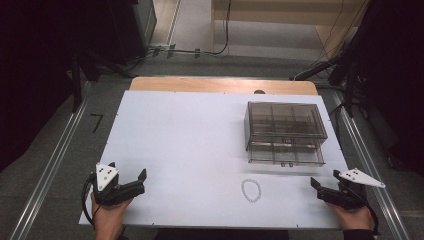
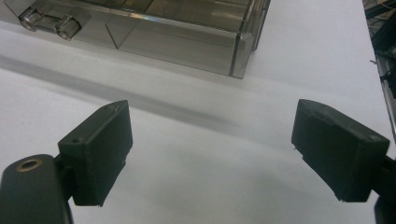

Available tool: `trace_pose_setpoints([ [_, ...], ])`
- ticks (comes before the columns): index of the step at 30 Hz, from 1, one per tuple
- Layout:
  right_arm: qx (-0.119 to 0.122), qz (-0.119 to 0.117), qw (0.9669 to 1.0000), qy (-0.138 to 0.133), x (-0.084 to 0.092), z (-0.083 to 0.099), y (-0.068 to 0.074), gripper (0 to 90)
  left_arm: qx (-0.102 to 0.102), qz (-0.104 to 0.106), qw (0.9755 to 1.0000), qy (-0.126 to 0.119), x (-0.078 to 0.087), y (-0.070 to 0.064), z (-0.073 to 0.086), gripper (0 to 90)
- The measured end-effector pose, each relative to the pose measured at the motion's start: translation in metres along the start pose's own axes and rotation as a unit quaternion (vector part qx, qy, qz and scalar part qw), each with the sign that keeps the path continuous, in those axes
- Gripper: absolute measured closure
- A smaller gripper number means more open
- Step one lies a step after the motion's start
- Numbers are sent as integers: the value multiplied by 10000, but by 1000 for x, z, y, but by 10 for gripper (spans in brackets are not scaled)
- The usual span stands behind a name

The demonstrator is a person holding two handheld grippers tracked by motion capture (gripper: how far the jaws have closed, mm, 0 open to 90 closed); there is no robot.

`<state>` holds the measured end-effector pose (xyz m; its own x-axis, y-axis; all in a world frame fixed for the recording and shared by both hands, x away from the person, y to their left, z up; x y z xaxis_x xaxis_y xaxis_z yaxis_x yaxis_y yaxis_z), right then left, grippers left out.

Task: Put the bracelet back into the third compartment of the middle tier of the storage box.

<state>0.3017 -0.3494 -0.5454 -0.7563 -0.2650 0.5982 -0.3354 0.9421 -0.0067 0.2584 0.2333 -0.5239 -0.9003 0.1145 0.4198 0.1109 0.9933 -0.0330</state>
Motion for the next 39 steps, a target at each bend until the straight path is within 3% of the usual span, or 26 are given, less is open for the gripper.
trace_pose_setpoints([
  [17, 45, -80, 10000, 24, -2, -1, 7, 108, -77, 12, 10000, 0, -3, -4, -1, 0],
  [39, 168, -316, 9993, 84, -8, -5, 29, 108, -81, 20, 10000, 40, -9, -6, -2, 0],
])
Point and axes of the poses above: each handheld gripper's, and its own axes: x roughly backward along the jaws, z roughly out of its underside, y roughly to its left, the point moved 8 cm from there along -x, roughly forward along the jaws, and after that the axes turned 2 degrees about -y, right-handed, at the moved point
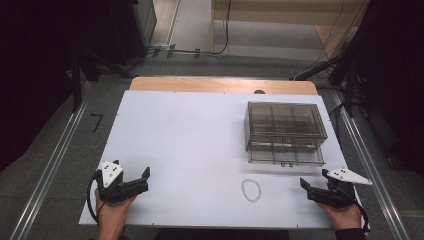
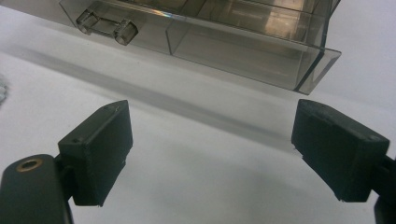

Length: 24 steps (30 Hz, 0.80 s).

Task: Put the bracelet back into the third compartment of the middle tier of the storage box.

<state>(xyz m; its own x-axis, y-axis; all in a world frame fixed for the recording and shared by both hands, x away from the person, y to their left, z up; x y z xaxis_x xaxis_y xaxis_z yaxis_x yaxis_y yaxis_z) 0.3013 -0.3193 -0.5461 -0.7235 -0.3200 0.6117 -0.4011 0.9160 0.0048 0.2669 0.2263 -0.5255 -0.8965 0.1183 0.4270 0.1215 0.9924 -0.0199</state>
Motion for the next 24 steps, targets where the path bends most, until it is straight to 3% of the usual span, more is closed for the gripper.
trace_pose_setpoints([
  [24, 98, -101, 9999, 54, -5, -2, 11, 110, 19, 16, 10000, 29, -2, -1, 0, 0],
])
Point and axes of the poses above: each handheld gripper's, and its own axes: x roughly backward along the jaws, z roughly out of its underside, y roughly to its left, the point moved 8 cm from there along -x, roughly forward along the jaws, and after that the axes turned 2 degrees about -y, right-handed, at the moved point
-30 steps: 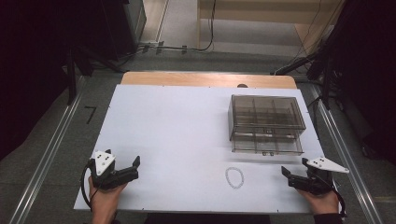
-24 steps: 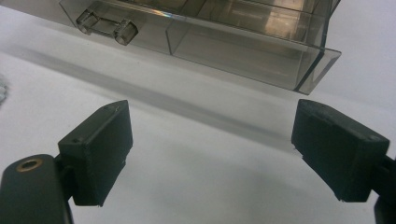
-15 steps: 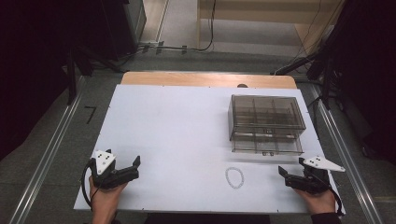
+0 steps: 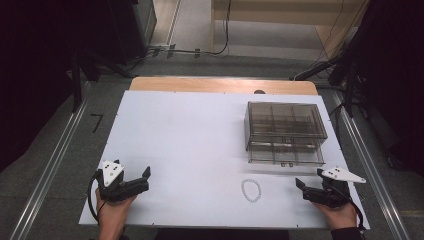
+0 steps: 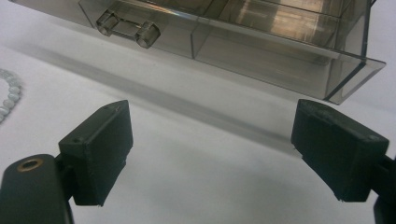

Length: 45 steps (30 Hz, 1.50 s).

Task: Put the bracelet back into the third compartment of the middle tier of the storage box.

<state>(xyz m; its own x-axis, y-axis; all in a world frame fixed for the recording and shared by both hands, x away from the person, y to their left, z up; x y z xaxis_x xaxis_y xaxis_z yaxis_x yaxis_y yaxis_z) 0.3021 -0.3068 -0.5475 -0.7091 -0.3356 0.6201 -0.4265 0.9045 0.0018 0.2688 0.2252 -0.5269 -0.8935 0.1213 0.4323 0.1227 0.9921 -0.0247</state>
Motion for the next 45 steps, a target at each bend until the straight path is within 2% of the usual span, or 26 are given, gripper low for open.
trace_pose_setpoints([
  [24, 132, -124, 9998, 61, -6, -3, 14, 112, 6, -25, 10000, 19, -1, 1, 0, 0],
  [45, 222, -324, 9992, 115, -12, -6, 31, 112, 8, -25, 10000, 20, -2, 1, 0, 0],
])
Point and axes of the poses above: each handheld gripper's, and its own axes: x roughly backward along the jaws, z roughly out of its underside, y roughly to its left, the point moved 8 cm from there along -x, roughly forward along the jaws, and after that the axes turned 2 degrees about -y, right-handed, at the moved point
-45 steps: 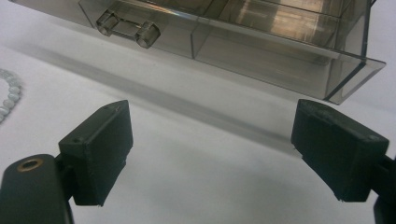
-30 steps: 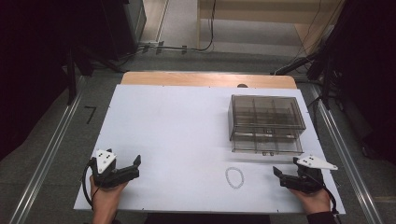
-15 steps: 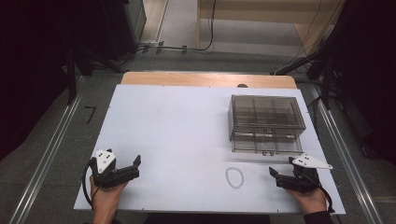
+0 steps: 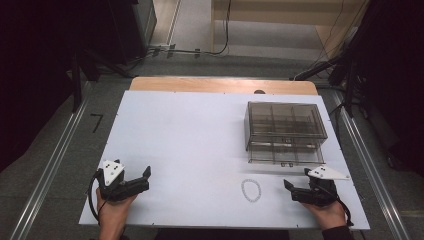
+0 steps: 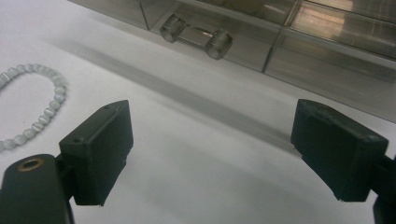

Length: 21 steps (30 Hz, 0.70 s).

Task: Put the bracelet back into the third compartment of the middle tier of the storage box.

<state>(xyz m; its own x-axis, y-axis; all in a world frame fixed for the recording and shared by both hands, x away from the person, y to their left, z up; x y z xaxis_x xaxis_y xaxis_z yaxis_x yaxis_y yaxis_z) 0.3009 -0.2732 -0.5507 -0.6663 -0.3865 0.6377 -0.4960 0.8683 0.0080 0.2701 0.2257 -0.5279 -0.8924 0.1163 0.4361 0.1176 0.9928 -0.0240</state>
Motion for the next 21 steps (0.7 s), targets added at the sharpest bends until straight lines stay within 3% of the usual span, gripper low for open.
trace_pose_setpoints([
  [21, 65, -92, 9999, 56, -5, -2, 11, 112, 14, 17, 10000, 8, 0, 0, 0, 0],
])
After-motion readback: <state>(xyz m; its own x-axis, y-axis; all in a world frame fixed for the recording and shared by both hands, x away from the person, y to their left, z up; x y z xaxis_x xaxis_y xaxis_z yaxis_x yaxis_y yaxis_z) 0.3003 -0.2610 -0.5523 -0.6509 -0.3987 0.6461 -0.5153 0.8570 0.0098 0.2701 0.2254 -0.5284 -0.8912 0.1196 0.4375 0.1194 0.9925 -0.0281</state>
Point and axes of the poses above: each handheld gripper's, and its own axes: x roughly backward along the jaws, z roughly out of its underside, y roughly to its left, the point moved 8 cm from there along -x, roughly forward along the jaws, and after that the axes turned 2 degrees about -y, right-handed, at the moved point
